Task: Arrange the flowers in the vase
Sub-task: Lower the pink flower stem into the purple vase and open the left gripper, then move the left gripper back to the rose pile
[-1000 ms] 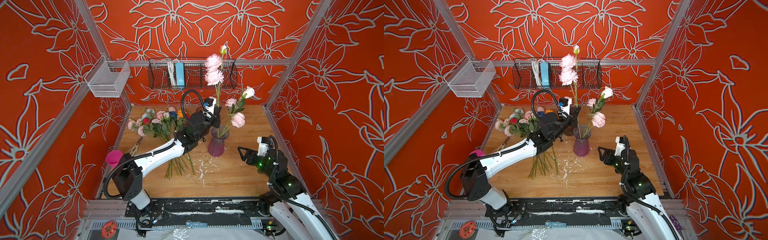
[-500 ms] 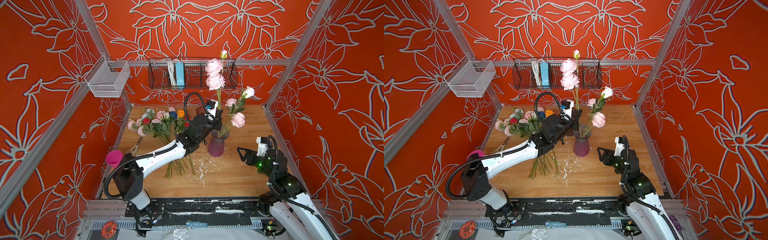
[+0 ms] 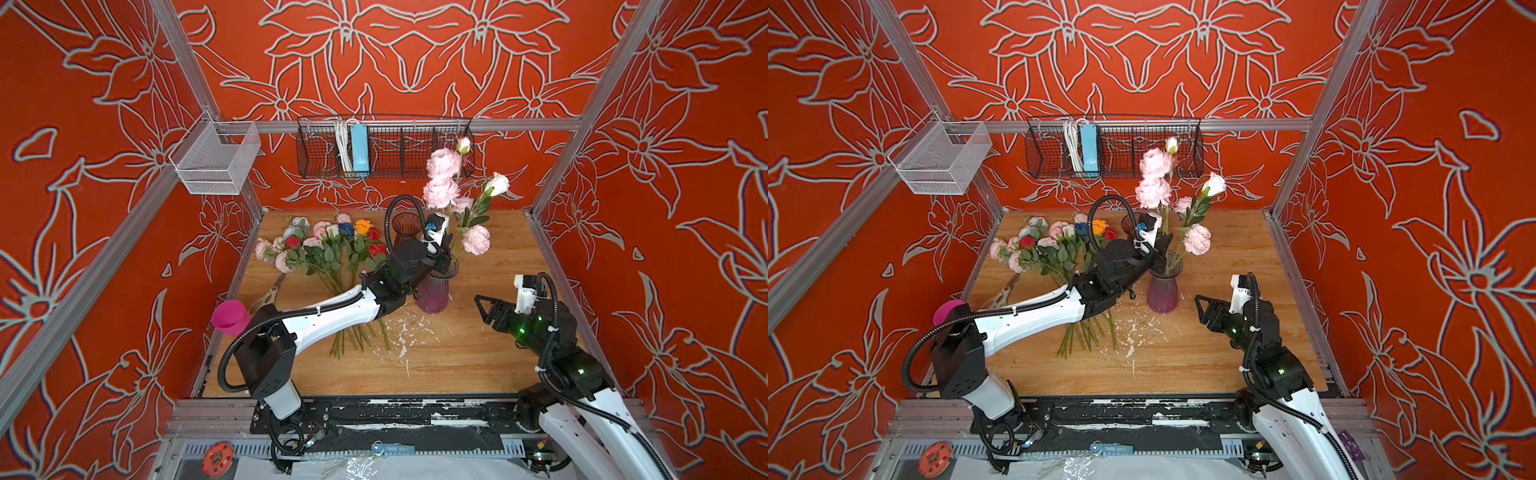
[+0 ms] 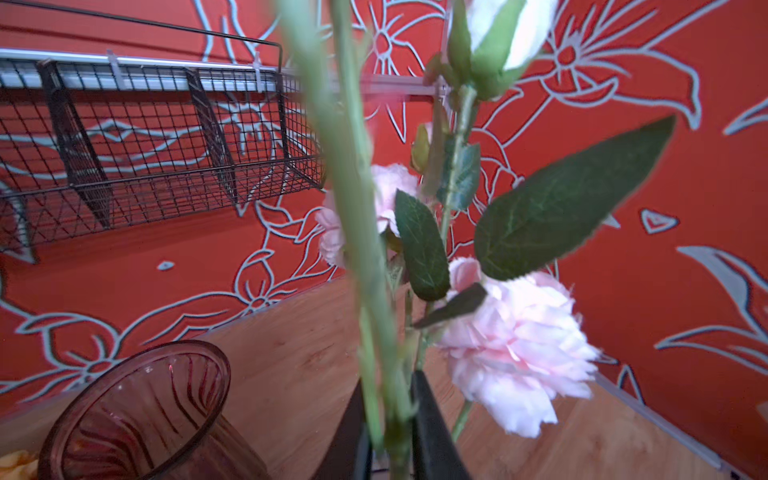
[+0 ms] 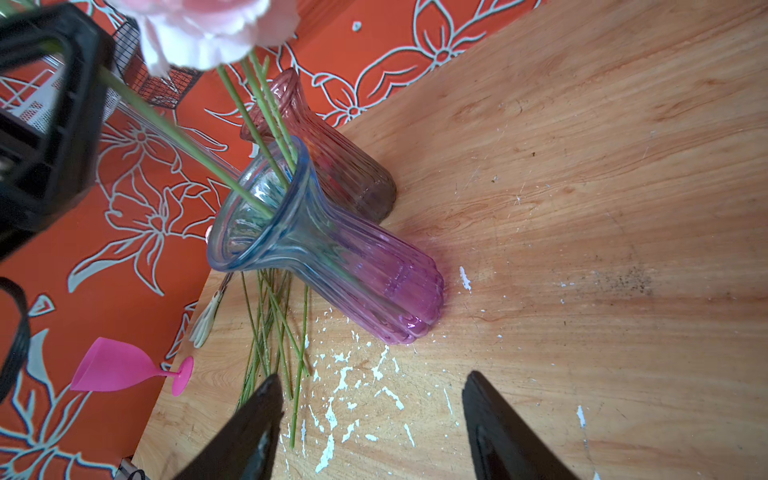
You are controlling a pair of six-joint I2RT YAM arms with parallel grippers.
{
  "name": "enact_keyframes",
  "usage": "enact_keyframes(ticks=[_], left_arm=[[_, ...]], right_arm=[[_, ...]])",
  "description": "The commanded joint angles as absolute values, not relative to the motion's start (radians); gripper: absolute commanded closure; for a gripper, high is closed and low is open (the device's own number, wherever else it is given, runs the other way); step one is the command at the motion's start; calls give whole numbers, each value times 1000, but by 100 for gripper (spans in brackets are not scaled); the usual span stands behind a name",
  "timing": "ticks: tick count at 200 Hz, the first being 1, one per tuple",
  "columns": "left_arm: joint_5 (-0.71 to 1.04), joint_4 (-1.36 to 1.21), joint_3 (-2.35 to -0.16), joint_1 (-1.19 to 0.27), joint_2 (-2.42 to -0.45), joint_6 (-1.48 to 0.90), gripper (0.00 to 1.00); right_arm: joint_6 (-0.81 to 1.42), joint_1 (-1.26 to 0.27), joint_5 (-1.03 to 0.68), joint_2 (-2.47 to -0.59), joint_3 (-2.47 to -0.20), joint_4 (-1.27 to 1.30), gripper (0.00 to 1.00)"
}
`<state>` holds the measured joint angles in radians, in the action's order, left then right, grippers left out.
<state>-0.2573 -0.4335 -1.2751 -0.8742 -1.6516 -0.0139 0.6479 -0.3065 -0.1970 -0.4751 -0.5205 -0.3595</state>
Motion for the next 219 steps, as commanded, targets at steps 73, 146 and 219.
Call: enact_keyframes(ticks=[73,146,219], left_arm=[[-325,-362,-1251,-885,-1613,25,71],[-330,-258,-1180,-885,-1475,39,59],[-456,-135,-1092,-885,-1314,26,37]], right_arm=[[669,-299,-212,-469,-539,-379,30],[683,-300,-222,-478,-541,-363,30],[664,-300,-226,-503,-561,-357,30]])
